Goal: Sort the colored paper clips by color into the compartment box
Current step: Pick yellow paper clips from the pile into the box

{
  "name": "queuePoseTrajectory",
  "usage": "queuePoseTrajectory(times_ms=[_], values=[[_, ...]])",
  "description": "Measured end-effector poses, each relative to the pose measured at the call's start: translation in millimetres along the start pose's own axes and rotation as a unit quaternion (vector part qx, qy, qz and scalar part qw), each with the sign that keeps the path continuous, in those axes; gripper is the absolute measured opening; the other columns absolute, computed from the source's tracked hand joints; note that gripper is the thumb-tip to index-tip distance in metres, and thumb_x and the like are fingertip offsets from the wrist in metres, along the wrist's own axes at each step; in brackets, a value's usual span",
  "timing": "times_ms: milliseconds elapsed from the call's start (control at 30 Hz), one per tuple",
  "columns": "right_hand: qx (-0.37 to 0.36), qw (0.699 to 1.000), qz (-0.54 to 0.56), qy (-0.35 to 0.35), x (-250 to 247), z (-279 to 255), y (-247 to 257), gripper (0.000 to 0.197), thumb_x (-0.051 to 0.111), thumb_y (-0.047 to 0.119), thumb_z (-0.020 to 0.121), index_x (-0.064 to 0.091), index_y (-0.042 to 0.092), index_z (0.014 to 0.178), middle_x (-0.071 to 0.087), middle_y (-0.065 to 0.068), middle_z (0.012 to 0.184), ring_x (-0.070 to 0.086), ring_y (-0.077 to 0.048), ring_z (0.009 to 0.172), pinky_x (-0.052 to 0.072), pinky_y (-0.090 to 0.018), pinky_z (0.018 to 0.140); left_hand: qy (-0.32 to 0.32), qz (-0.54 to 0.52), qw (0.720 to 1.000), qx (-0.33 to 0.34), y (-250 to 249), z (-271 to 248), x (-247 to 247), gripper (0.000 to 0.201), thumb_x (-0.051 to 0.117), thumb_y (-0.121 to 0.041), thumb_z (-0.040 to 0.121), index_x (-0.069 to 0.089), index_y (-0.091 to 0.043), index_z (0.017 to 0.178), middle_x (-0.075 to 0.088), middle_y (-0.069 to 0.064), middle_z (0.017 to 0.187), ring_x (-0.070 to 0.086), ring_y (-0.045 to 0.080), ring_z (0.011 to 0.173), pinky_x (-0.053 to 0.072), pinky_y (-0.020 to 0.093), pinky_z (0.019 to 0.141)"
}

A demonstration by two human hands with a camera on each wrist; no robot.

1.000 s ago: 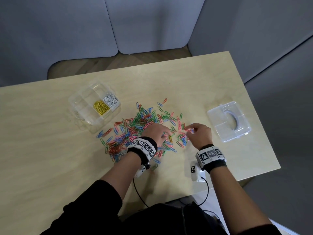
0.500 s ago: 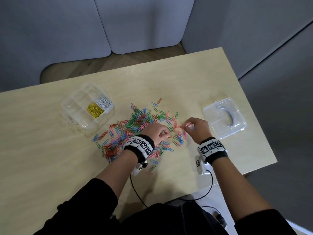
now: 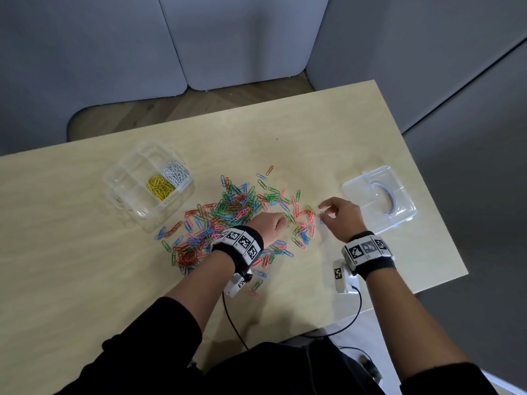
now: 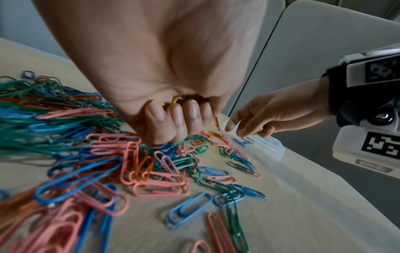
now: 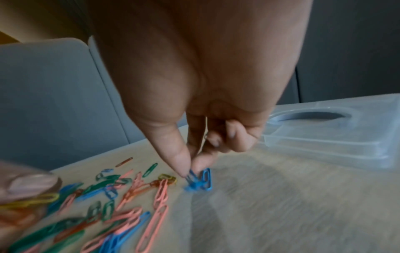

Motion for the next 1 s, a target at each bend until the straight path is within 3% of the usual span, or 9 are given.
queuePoseTrajectory(times_ms=[100, 233, 333, 533, 633, 733, 833, 900, 1000], values=[[0.003, 0.998, -0.055, 0.033, 2, 1, -4, 0.025, 0.063, 0.008, 0.082, 0.071, 0.026, 0.098, 0.064, 0.002, 0.091, 0.063, -0.015, 0.086, 0.041, -0.013, 0.071, -0.025, -0.013, 0.999, 0.032, 5, 1, -2, 0.039, 0.049, -0.029, 0.101, 0.044, -0.019, 0.064, 0.039, -0.008, 0.053, 0.037, 0.006, 0.049, 0.028, 0.023, 0.051], [-0.024, 0.998, -0.039, -0.035, 6, 7, 14, 0.011, 0.074, 0.027, 0.083, 0.075, 0.021, 0.091, 0.064, -0.001, 0.091, 0.063, -0.016, 0.083, 0.048, -0.026, 0.079, -0.044, 0.006, 0.998, 0.05, 8, 5, -6, 0.023, 0.065, -0.032, 0.093, 0.076, -0.014, 0.084, 0.054, -0.015, 0.058, 0.045, -0.001, 0.053, 0.031, 0.009, 0.052], [-0.019, 0.998, -0.035, -0.04, 13, 13, 24, 0.012, 0.075, 0.028, 0.082, 0.076, 0.018, 0.087, 0.07, 0.0, 0.086, 0.062, -0.012, 0.078, 0.044, -0.022, 0.073, -0.057, -0.013, 0.997, 0.052, 12, 6, -6, 0.018, 0.073, -0.031, 0.086, 0.078, -0.015, 0.09, 0.072, -0.007, 0.079, 0.058, 0.004, 0.063, 0.044, 0.016, 0.064], [-0.009, 0.999, -0.042, 0.016, 17, 19, 20, 0.012, 0.066, 0.026, 0.088, 0.074, 0.017, 0.088, 0.072, 0.0, 0.09, 0.064, -0.015, 0.082, 0.04, -0.022, 0.071, -0.09, -0.061, 0.994, 0.015, 11, 3, -4, 0.018, 0.065, -0.025, 0.092, 0.075, -0.011, 0.092, 0.058, -0.008, 0.067, 0.048, 0.006, 0.059, 0.035, 0.018, 0.056], [0.007, 0.997, 0.081, 0.002, 10, 13, 13, 0.01, 0.066, 0.023, 0.09, 0.069, 0.014, 0.09, 0.072, 0.0, 0.088, 0.058, -0.009, 0.075, 0.04, -0.021, 0.068, -0.097, -0.101, 0.99, 0.007, 11, 1, -2, 0.02, 0.07, -0.029, 0.088, 0.074, -0.009, 0.087, 0.051, -0.004, 0.063, 0.043, 0.005, 0.056, 0.032, 0.015, 0.054], [0.044, 0.95, 0.305, 0.056, 6, 0, 16, 0.014, 0.058, 0.004, 0.092, 0.067, 0.013, 0.098, 0.072, -0.006, 0.079, 0.052, -0.003, 0.058, 0.037, -0.019, 0.058, -0.1, -0.146, 0.984, -0.004, 14, 1, -1, 0.027, 0.076, -0.034, 0.083, 0.074, -0.007, 0.082, 0.046, -0.006, 0.06, 0.04, 0.004, 0.054, 0.033, 0.009, 0.053], [0.095, 0.867, 0.468, 0.143, 8, -14, 23, 0.031, 0.041, -0.004, 0.093, 0.069, 0.007, 0.101, 0.064, -0.006, 0.073, 0.05, -0.013, 0.06, 0.038, -0.022, 0.056, -0.09, -0.164, 0.982, -0.016, 15, 0, 0, 0.024, 0.079, -0.035, 0.08, 0.075, -0.011, 0.079, 0.061, -0.006, 0.065, 0.051, 0.008, 0.058, 0.042, 0.014, 0.058], [0.115, 0.837, 0.505, 0.178, 12, -19, 27, 0.032, 0.038, 0.0, 0.091, 0.07, 0.002, 0.096, 0.061, -0.007, 0.073, 0.052, -0.018, 0.061, 0.039, -0.026, 0.056, -0.092, -0.185, 0.978, -0.029, 17, -1, 0, 0.02, 0.077, -0.034, 0.081, 0.076, -0.014, 0.08, 0.066, -0.003, 0.07, 0.055, 0.009, 0.061, 0.046, 0.018, 0.061], [0.068, 0.901, 0.38, 0.198, 22, -23, 26, 0.022, 0.059, 0.007, 0.08, 0.073, 0.007, 0.098, 0.055, -0.002, 0.064, 0.045, -0.014, 0.058, 0.036, -0.023, 0.055, -0.112, -0.201, 0.972, -0.041, 13, -4, -2, 0.018, 0.075, -0.029, 0.084, 0.076, -0.012, 0.083, 0.06, -0.008, 0.066, 0.052, 0.001, 0.06, 0.038, 0.011, 0.057]])
Point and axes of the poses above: each hand's wrist, its own z-axis towards the middle knuckle, its own x-axis out of the palm, y = z × x, the point moved 1 cm from there along z, towards the middle knuckle
